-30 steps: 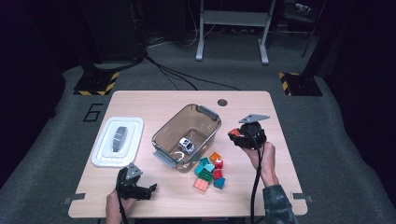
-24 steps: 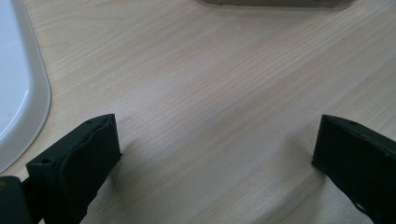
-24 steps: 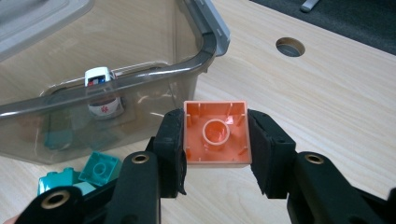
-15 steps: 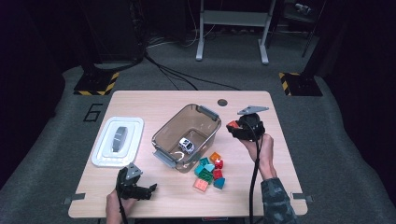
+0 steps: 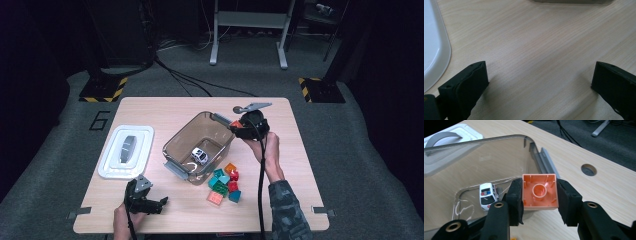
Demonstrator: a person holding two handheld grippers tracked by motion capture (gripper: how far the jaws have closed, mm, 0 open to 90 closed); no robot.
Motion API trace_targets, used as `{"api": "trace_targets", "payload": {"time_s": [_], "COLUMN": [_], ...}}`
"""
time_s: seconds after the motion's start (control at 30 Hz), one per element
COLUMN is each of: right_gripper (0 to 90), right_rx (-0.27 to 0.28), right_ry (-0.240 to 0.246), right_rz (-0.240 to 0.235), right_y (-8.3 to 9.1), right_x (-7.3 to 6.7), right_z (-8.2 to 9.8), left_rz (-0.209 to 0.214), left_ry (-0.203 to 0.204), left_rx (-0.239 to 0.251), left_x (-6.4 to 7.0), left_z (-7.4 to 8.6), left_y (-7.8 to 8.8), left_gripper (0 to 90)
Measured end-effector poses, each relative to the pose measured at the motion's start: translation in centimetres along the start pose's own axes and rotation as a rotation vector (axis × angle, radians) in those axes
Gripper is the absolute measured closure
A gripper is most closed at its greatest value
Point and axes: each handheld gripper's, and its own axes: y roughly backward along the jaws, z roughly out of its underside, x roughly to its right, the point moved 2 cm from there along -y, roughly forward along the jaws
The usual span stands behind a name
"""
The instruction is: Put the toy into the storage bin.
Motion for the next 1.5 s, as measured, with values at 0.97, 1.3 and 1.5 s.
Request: {"api": "trace_targets", "payload": {"time_s": [0.97, 1.3, 1.5], "right_gripper": [37.4, 15.5, 8.6], "right_rx": [-0.090, -0.067, -0.110], "right_ry": [0.010, -0.007, 0.006], "right_rz": [-0.016, -0.051, -0.065], "right_y": [-3.0, -1.1, -0.8], "right_x": [-1.8, -1.8, -2.4], "right_z": [0.6, 3.2, 6.0], "left_rz": [0.001, 0.001, 0.000], "left_ry": [0.001, 0.002, 0.003], "left_rx": [-0.002, -0.001, -0.001], "left_x": [0.0, 0.0, 0.0], "left_z": [0.0, 0.0, 0.0], "left_y": [0.0, 0.0, 0.0], "left_gripper": [0.5, 0.6, 0.6]}}
